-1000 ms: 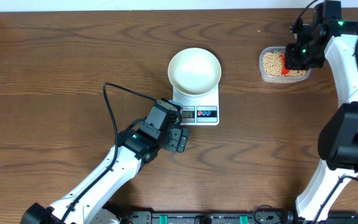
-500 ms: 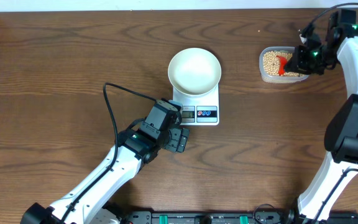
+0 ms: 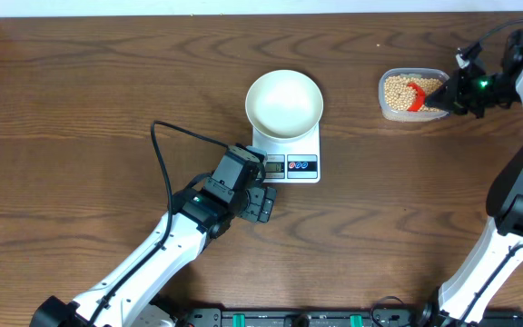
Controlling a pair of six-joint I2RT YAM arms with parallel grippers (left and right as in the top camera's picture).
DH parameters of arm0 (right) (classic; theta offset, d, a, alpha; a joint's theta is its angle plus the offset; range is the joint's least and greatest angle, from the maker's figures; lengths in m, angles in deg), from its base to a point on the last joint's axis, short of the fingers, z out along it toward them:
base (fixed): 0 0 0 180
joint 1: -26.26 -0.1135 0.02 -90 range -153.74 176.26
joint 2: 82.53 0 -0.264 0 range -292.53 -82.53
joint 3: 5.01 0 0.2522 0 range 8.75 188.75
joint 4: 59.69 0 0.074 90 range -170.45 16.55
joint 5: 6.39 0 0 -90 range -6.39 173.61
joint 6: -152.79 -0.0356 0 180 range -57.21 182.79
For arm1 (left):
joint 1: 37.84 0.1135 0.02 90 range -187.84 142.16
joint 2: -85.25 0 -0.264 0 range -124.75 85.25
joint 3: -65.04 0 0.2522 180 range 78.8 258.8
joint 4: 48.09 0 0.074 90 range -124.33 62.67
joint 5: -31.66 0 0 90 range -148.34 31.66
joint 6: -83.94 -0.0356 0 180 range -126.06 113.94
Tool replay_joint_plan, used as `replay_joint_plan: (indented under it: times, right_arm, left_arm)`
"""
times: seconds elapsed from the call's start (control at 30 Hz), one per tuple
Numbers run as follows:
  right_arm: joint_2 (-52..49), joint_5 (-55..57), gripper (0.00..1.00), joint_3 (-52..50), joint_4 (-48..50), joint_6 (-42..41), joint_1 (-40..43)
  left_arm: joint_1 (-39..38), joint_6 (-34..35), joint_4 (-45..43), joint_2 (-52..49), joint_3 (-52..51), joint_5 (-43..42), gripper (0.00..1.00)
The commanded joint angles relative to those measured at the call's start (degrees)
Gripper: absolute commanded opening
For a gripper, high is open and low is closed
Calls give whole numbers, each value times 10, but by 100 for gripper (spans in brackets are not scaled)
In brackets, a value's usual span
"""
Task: Scoop item into bowl and weigh 50g on scale
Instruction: 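Drag the red scoop through the soybeans to fill it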
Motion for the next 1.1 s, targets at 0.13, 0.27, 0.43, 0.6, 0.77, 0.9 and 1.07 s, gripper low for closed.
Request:
replay_joint_plan:
  times: [0.13,0.27,0.43,0.6,0.77,0.9,1.07]
  right_arm:
    - [-48,-79,1,-16,8,16,9]
    - [-74,-112,1,-16,17,17,9]
    - [-91,-143,1,-16,18,27,9]
    - [-91,-165,1,-16,19,33,13]
    - [-91,-217,1,-16,11,63,35]
    - [-91,-233,1,-16,2,84,51]
    - [-91,-272,1,-16,-16,120,70]
  left_arm:
    - [2,-6,2,7,-1,3,88]
    - [2,-6,2,7,-1,3,89]
    - [2,-6,2,7,-1,3,89]
    - [2,-6,2,7,-1,3,89]
    - [2,-6,2,7,-1,3,89]
    - [2,-6,2,7,-1,3,88]
    - [2,-6,2,7,-1,3,89]
